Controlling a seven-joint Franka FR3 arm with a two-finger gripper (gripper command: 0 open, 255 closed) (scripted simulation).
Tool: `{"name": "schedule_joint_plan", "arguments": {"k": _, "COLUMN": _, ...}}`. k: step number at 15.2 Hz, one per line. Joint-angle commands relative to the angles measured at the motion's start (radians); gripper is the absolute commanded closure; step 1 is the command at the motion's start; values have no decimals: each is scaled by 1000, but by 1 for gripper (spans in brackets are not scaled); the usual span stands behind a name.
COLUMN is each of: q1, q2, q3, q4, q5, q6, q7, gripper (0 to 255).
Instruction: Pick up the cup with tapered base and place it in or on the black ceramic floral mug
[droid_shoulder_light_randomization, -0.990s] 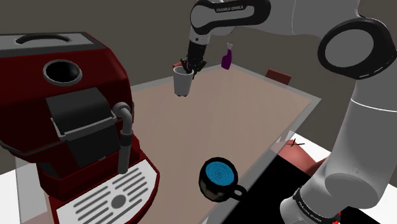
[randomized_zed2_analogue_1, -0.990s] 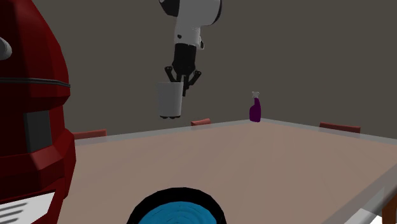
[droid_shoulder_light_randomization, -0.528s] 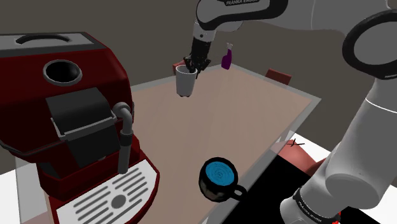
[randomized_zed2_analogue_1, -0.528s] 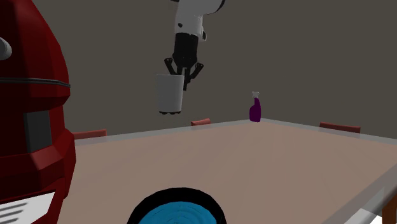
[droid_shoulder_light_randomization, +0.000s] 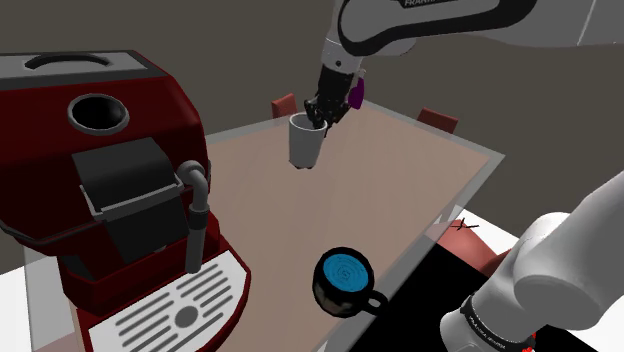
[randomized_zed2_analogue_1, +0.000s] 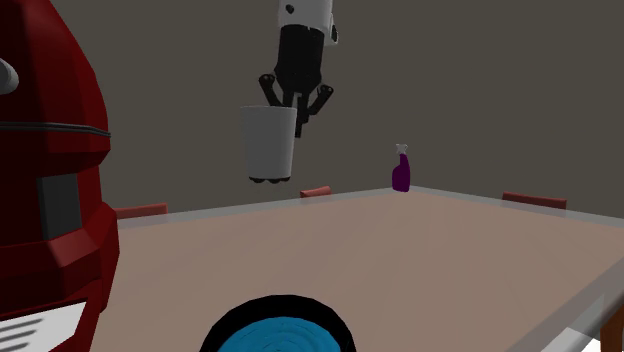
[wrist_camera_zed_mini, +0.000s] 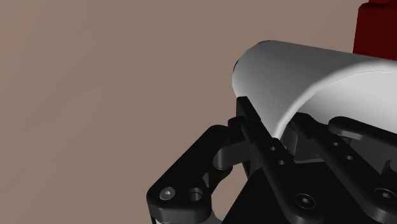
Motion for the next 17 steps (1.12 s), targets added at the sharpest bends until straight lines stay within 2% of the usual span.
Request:
{"name": "schedule_joint_plan", "arguments": {"k": 1, "q1": 10, "q2": -74, "q3": 11, "q4": -72, "q5": 6, "q6": 0, "q7": 19, "gripper": 255}}
{"name": "schedule_joint_plan", "arguments": {"k": 9, "q1": 58, "q2": -360, "q3": 62, "q4": -307, "q5": 48, "q6": -42, "q7": 98, "gripper": 255}}
{"name": "schedule_joint_plan", "arguments": {"k": 17, "q1": 128, "q2": -638, "q3": 128, "q4": -467, "q5": 113, "q6": -148, "q7": 200, "gripper": 255}}
